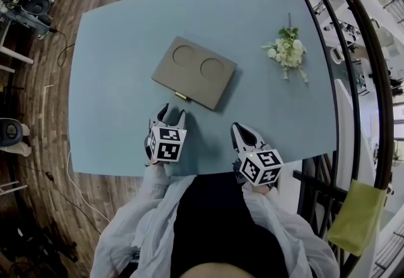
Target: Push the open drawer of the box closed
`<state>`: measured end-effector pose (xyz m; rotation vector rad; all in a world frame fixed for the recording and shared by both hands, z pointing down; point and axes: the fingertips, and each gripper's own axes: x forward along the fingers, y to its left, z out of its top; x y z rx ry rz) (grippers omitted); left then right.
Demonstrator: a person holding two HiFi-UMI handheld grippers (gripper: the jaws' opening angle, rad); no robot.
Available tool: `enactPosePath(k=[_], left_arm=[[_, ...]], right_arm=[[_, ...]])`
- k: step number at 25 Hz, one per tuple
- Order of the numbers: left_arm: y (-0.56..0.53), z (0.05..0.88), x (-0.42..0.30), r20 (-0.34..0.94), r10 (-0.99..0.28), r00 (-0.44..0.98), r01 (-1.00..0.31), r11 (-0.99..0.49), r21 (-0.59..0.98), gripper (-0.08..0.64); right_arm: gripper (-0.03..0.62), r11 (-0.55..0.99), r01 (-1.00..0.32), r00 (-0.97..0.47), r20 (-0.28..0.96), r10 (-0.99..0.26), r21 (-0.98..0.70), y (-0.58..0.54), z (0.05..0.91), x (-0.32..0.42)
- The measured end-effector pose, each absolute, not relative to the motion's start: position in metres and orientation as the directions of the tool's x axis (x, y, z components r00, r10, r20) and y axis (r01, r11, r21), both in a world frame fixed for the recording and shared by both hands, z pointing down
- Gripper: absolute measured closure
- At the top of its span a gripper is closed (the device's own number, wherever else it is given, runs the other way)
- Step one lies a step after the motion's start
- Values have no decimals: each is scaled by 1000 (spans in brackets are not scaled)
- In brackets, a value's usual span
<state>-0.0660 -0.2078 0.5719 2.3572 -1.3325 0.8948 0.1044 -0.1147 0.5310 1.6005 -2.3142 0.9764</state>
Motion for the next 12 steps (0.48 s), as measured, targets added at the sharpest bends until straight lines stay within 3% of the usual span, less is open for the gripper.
enactPosePath(k=[12], left_arm=[[-159, 514, -91, 524, -781, 340, -927, -372, 46, 443]], right_arm=[[588, 328, -837, -507, 395, -766, -438, -110, 505, 85]])
